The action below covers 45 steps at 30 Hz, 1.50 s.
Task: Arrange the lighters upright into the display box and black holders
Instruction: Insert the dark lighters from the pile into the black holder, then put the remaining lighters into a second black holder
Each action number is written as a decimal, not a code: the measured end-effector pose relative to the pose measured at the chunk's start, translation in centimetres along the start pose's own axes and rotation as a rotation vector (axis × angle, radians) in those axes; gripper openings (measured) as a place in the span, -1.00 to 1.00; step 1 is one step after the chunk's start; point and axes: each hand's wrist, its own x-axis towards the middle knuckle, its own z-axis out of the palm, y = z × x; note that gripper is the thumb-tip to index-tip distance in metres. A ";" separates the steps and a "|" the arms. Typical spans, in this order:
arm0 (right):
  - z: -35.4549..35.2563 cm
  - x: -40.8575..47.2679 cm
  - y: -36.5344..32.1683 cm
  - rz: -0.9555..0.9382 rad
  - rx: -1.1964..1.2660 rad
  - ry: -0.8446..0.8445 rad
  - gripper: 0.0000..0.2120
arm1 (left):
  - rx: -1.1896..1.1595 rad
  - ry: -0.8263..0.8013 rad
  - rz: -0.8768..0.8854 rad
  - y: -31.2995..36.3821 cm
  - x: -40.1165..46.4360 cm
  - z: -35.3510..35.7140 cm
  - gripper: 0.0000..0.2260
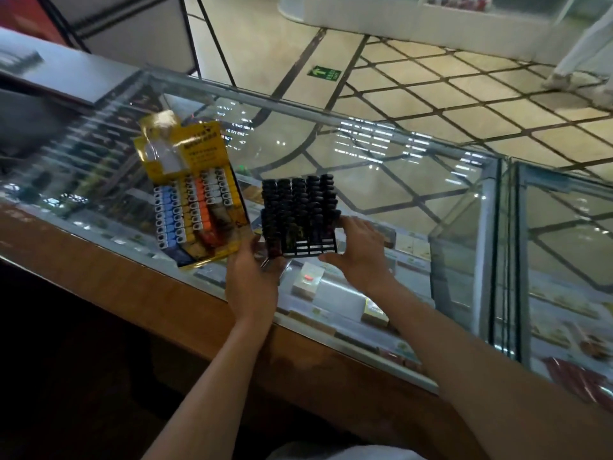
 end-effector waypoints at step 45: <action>-15.7 -31.5 11.0 0.794 -0.452 0.275 -0.29 | 0.459 -0.947 1.305 12.4 -19.7 13.3 -0.38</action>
